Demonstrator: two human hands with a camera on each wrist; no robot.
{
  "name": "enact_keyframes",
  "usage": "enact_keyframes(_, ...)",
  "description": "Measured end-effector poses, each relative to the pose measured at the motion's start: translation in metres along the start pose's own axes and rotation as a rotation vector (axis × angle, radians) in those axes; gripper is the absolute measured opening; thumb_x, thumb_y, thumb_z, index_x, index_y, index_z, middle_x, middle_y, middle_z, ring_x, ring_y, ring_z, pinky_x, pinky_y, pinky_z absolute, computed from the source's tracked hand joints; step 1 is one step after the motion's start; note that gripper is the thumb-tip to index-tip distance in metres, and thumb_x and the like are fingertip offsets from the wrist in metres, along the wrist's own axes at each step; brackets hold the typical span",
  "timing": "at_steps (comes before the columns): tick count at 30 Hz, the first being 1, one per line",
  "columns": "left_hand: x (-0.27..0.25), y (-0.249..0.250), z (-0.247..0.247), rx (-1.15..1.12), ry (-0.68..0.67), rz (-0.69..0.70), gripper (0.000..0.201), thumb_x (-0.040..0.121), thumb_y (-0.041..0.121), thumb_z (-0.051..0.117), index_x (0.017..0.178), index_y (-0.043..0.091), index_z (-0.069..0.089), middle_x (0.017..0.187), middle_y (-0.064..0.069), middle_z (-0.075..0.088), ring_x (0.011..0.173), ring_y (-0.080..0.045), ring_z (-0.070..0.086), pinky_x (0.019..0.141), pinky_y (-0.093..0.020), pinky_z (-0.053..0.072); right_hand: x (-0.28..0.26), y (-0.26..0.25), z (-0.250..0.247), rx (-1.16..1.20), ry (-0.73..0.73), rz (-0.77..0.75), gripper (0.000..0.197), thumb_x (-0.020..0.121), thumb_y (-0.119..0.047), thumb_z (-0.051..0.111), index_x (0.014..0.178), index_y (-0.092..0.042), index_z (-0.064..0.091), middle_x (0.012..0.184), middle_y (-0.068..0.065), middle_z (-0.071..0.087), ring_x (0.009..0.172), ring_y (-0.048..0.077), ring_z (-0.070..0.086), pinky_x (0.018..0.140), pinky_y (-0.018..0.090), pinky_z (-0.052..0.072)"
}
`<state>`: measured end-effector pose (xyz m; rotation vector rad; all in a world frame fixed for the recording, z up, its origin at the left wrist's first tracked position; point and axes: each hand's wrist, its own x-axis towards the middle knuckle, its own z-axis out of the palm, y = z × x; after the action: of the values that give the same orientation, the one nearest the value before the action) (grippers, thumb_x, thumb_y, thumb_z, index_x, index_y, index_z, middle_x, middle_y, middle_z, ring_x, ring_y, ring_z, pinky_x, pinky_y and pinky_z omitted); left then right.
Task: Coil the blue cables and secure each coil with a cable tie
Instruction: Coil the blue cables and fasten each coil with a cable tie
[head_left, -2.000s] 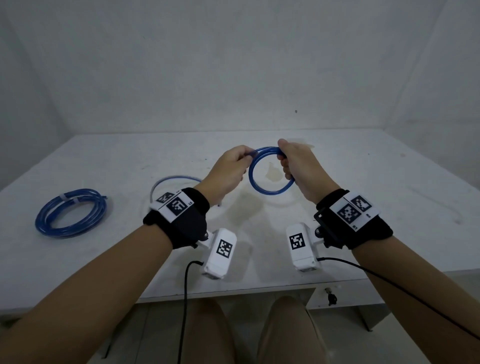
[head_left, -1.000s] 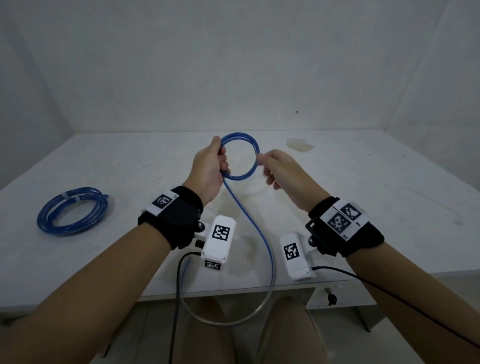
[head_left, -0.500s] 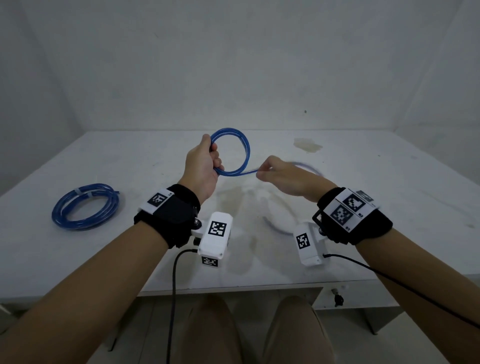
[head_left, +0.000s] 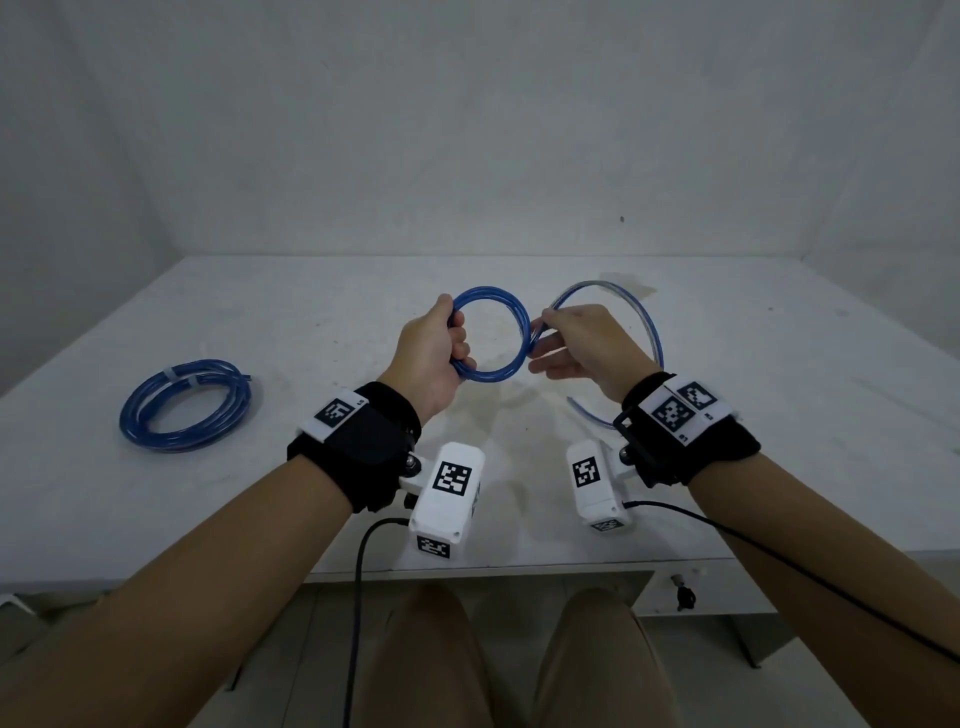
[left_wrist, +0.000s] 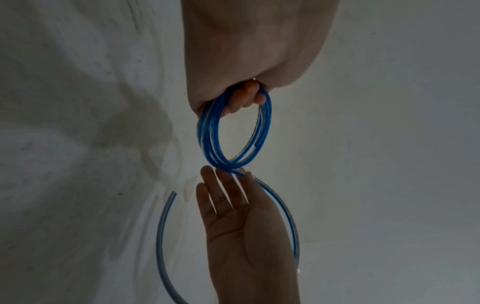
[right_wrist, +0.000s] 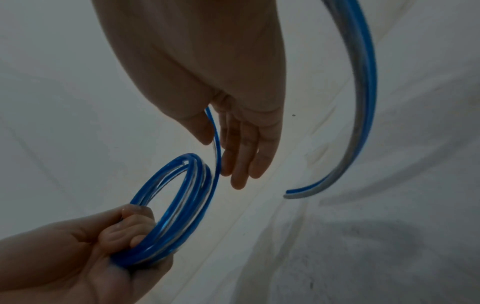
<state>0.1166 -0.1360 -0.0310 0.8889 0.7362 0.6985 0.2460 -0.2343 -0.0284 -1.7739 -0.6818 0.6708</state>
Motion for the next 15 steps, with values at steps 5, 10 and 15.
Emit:
enact_keyframes(5,0.004,0.003,-0.006,-0.002,0.028,0.04,0.036,0.101,0.03,0.044,0.069,0.014,0.048,0.048,0.007,0.031,0.047,-0.01,0.025,0.054,-0.024,0.028,-0.005,-0.003,-0.017,-0.114,-0.261,0.215,0.052,0.1,-0.044,0.039,0.106,0.003,0.061,0.092,0.021,0.074,0.081,0.033,0.072,0.078,0.038,0.056)
enact_keyframes(10,0.009,0.007,-0.004,-0.049,0.049,0.046,0.036,0.101,0.029,0.044,0.069,0.014,0.047,0.05,0.006,0.031,0.047,-0.01,0.024,0.054,-0.024,0.028,-0.019,-0.006,-0.018,-0.249,-0.415,0.139,0.046,0.1,-0.037,0.042,0.103,0.0,0.068,0.095,0.016,0.074,0.08,0.026,0.071,0.073,0.031,0.056)
enact_keyframes(15,0.005,0.011,0.003,0.228,-0.071,0.126,0.035,0.1,0.029,0.045,0.069,0.014,0.048,0.048,0.008,0.031,0.045,-0.01,0.024,0.053,-0.025,0.027,-0.02,-0.018,-0.014,-0.11,-0.127,-0.264,0.018,0.094,-0.023,0.056,0.088,-0.01,0.066,0.076,0.001,0.067,0.06,0.01,0.057,0.059,0.024,0.043)
